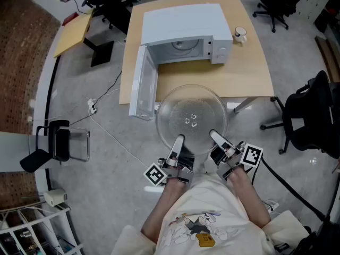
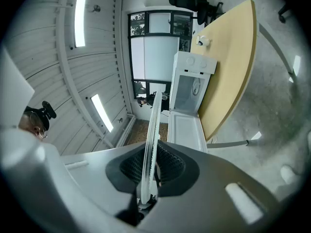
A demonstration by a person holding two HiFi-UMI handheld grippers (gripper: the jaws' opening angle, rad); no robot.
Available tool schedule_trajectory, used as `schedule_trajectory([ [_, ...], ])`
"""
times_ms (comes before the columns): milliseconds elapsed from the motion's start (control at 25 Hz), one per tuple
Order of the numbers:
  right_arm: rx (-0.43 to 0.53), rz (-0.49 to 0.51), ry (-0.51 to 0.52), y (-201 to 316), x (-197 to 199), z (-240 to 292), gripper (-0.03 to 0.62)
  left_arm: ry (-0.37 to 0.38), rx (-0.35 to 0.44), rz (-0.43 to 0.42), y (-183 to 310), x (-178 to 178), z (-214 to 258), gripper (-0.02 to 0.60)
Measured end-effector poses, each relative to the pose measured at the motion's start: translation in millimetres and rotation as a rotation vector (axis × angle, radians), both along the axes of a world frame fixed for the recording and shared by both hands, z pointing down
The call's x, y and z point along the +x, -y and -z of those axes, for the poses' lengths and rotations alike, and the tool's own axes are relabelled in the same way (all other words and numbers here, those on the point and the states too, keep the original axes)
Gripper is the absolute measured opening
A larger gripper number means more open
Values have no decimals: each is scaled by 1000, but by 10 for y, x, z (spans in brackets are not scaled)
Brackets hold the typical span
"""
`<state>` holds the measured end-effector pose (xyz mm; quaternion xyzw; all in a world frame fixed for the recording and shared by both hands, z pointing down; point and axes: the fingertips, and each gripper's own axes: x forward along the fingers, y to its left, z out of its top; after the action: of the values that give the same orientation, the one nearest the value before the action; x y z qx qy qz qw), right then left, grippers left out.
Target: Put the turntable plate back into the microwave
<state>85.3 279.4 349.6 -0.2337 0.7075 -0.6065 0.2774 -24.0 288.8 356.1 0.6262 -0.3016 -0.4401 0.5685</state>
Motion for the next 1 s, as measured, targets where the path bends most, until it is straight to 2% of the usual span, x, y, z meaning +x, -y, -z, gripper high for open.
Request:
schedule_trajectory([
  [720,48,-55,-4,-75,-185,152,44,-18,36,-51,-11,-183,146,31],
  [1000,-7,-116,19,-20,-339,27,40,-18,7,-111,103,-319,56,31],
])
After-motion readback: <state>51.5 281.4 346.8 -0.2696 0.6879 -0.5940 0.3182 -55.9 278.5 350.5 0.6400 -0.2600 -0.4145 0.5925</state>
